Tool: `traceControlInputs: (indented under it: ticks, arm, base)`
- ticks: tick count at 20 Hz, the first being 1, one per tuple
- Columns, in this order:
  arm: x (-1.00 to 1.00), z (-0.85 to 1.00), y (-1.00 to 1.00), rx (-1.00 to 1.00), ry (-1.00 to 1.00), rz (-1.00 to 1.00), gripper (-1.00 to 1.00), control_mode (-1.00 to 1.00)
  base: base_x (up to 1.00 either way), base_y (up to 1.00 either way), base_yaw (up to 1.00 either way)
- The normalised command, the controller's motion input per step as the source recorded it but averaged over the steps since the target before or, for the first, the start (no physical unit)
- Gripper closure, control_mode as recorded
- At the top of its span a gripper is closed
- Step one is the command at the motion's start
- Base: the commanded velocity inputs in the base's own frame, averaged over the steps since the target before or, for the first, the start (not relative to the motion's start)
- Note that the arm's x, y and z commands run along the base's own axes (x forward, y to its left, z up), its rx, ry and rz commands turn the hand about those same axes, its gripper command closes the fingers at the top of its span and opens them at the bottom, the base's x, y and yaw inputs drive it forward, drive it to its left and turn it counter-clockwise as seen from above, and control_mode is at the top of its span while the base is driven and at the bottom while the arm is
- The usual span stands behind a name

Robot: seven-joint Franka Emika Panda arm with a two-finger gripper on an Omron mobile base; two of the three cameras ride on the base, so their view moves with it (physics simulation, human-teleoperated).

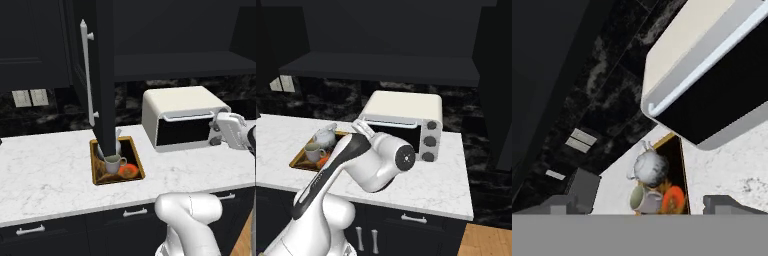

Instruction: Pick the kettle from the counter and place it on the tray. Then pick the mug from the cabinet and place it on the tray. Then close the cabinet doors.

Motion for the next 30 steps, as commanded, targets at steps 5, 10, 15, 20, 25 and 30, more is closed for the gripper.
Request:
traceControlInputs:
  ticks: [5, 10, 15, 20, 25, 30]
  arm:
    - [-0.05, 0.09, -0.74, 0.09, -0.10, -0.12, 1.00, -1.00]
    - [-0.04, 0.03, -0.79, 0.12, -0.25, -0.06, 1.00, -1.00]
    - [-0.03, 0.00, -0.99, 0.25, -0.26, -0.01, 1.00, -1.00]
    - [-0.06, 0.02, -1.00, 0.43, -0.29, 0.00, 1.00, -1.00]
    - [-0.02, 0.25, -1.00, 0.45, -0.25, 0.00, 1.00, -1.00]
    - [-0.04, 0.06, -0.46, 0.14, -0.05, 0.00, 1.00, -1.00]
  base:
    - [0.00, 0.00, 0.00]
    - [0.00, 0.00, 0.00]
    - [0.00, 0.00, 0.00]
    - [0.00, 0.00, 0.00]
    - [0.00, 0.00, 0.00]
    - [0.00, 0.00, 0.00]
